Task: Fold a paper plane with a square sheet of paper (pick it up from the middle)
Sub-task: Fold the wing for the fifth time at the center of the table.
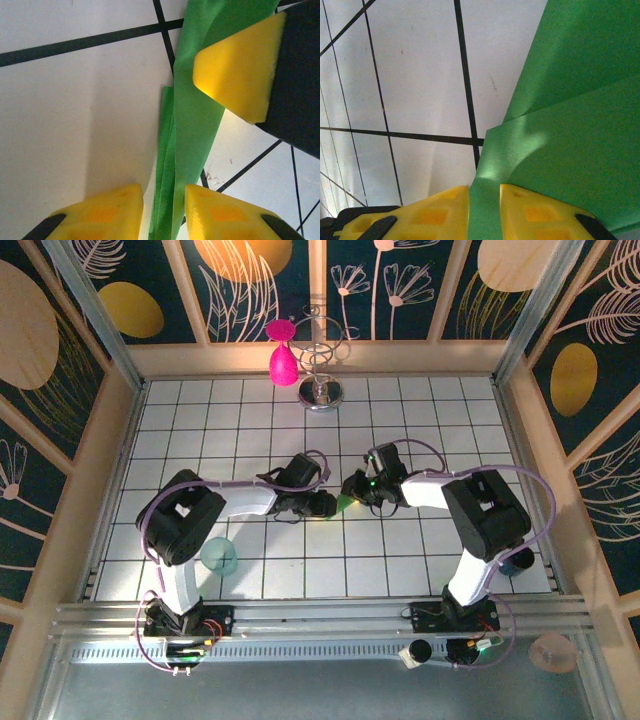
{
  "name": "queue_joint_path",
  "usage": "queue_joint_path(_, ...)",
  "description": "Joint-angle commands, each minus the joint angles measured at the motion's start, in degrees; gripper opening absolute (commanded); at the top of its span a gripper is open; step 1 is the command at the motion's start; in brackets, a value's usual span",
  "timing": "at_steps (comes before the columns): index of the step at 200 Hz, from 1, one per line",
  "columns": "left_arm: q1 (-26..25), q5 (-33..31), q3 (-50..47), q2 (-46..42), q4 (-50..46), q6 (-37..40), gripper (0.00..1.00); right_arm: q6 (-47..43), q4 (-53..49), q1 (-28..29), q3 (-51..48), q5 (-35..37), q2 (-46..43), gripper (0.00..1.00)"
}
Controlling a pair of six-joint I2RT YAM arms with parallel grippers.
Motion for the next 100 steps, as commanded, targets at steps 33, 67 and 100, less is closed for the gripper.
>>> queue_joint_path(33, 0.41, -6.82, -3.22, -10.55, 0.68, 0.3, 0.31, -1.16, 3.12, 0.38, -1.07, -4.15, 0.94, 0.21)
queue_joint_path(67, 0.71, -1.8, -4.55, -11.5, 4.96, -0.61, 0.23, -0.62, 5.53, 1.17, -0.94, -6.44, 1.14, 0.19)
queue_joint_path(100, 0.67, 1.58, -4.07, -9.48, 5.98, -0.82, 0.13, -0.26, 6.8, 1.21, -1.07, -7.68, 2.06, 0.14)
